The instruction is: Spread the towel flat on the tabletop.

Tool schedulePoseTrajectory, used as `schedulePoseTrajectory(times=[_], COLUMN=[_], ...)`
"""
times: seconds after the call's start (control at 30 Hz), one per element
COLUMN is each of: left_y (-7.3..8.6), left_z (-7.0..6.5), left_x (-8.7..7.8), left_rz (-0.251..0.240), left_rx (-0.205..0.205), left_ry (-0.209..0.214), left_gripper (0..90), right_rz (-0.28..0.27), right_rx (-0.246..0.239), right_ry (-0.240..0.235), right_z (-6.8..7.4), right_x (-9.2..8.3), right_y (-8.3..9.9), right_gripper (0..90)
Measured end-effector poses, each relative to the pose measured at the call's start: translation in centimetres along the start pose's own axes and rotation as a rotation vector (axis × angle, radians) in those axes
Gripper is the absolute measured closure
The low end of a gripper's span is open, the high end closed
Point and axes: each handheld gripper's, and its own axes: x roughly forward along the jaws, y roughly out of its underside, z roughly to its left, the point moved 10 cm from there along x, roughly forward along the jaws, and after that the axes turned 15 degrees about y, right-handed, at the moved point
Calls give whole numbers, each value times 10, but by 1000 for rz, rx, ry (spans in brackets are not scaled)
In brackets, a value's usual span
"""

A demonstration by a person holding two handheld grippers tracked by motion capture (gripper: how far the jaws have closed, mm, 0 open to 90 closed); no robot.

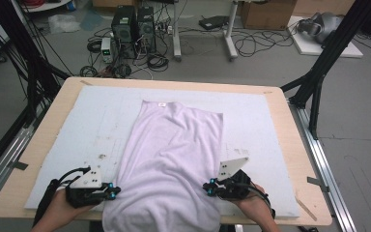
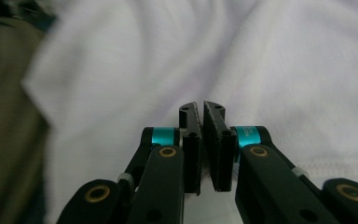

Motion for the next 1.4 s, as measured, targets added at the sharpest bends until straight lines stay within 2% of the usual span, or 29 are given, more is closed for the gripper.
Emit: schedulePoseTrajectory(times=[0.03,0.1,0.13,0.2,0.27,0.33,0.43,0.47,0.5,0.53,0.57,0.6,0.67,0.73,0.87,0.93,1.0,1.07,1.13,1.17,1.23,1.3,1.4], left_y=[-1,-5,-6,-11,-15,-17,-17,-15,-15,-16,-17,-18,-18,-19,-25,-27,-25,-22,-23,-24,-27,-29,-25], left_z=[-2,1,6,19,39,61,84,89,91,92,92,92,93,99,115,123,131,135,132,128,119,106,83], left_x=[-2,-3,-3,0,2,5,13,18,21,22,23,23,22,19,10,8,9,9,6,3,-4,-9,-13], left_rz=[-6,-23,-19,-32,-27,-37,-17,3,3,-6,-3,7,13,2,-30,-35,-36,-31,-43,-49,-61,-82,-94], left_rx=[5,-3,-5,-15,-26,-69,-122,-140,-136,-129,-127,-122,-116,-118,-123,-137,-156,-179,-173,-165,-150,-125,-101], left_ry=[2,-5,-16,-41,-92,-137,-166,-155,-142,-136,-135,-134,-150,-185,-277,-310,-332,-326,-317,-309,-301,-277,-248], left_gripper=[869,727,684,660,644,628,620,641,710,767,858,875,883,885,886,886,886,874,809,773,696,652,586], right_rz=[-17,-35,-38,-28,0,56,120,129,130,119,113,109,117,137,117,107,117,140,130,113,64,34,-4], right_rx=[6,23,33,59,86,106,130,135,146,154,140,127,118,86,128,156,173,175,183,183,183,165,112], right_ry=[-15,15,42,97,144,191,231,236,227,222,215,182,180,260,355,384,388,380,375,383,371,342,299], right_z=[3,-1,-8,-24,-41,-58,-76,-79,-81,-82,-82,-80,-82,-93,-121,-134,-141,-143,-141,-139,-133,-119,-89], right_x=[-6,-13,-14,-12,-3,8,22,25,28,29,30,30,30,28,20,20,24,29,27,23,12,2,-6], right_y=[-3,-7,-7,-6,-2,6,17,18,19,18,17,17,16,15,12,11,14,19,19,16,9,4,1], right_gripper=[776,704,681,639,608,569,555,558,579,644,752,840,861,866,867,867,866,858,810,795,699,647,583])
